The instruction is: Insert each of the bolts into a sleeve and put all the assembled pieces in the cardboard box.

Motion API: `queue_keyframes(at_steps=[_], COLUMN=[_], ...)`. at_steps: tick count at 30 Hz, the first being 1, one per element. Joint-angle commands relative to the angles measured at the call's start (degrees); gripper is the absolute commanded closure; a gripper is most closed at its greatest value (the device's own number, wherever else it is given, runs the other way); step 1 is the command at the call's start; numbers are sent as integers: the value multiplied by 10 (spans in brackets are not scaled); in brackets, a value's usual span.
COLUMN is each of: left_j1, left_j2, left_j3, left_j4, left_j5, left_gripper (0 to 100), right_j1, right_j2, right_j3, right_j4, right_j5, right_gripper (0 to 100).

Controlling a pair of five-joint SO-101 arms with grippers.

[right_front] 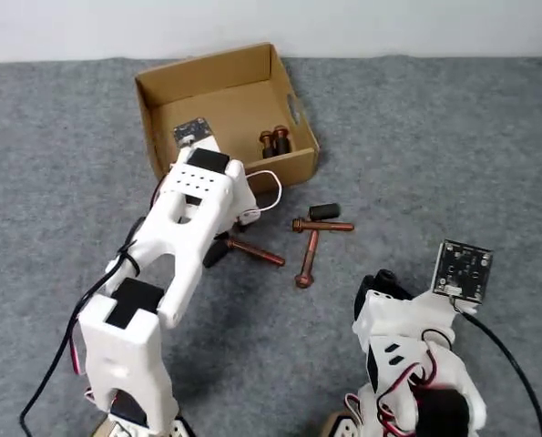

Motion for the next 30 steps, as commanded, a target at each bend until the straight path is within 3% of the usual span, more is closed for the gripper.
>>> queue_keyframes(at_steps=[1,6,25,30], left_j1=[26,48,-10,-10], left_j2=[-6,0,116,131], left_j3=[-29,-40,-56,-56], left_j4=[25,42,7,9], left_j5=[4,4,4,4], left_gripper=[859,859,861,1000], right_j1=[7,7,7,7], right_j2=[3,3,3,3], right_j3=[-3,-3,-3,-3], right_j4=[-14,-14,-14,-14], right_j5=[5,5,5,5], right_gripper=[991,991,991,991])
